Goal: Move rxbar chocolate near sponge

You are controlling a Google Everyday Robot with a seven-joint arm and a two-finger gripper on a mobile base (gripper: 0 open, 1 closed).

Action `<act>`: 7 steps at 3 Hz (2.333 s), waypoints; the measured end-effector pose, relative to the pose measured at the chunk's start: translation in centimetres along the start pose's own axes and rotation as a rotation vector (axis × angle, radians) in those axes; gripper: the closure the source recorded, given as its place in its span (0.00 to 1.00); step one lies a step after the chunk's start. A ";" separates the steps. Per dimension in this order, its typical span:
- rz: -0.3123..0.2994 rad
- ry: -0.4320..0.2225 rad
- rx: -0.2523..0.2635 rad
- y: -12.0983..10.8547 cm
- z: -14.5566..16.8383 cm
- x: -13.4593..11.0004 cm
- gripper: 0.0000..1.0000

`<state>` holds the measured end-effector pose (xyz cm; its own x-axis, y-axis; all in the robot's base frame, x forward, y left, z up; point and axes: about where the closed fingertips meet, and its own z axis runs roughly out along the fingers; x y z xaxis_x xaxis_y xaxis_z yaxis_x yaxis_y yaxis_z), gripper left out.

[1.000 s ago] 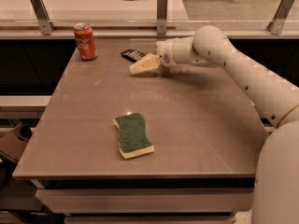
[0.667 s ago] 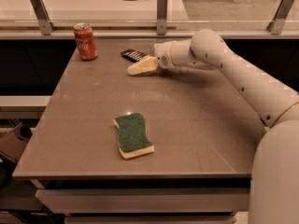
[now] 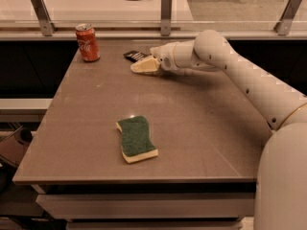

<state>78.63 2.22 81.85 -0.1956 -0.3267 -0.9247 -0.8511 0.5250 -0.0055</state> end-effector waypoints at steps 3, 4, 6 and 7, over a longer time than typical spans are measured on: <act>0.000 0.001 -0.007 0.3 0.3 -0.1 1.00; 0.000 0.001 -0.007 0.3 0.3 -0.1 1.00; -0.014 -0.006 0.007 1.0 -3.7 -2.2 1.00; -0.011 -0.033 0.014 1.5 -6.5 -2.7 1.00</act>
Offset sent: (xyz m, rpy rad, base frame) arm -0.0003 0.0026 -0.0010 0.0003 0.0016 0.0036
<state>74.74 -1.26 86.84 -0.1703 -0.3063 -0.9366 -0.8462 0.5326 -0.0203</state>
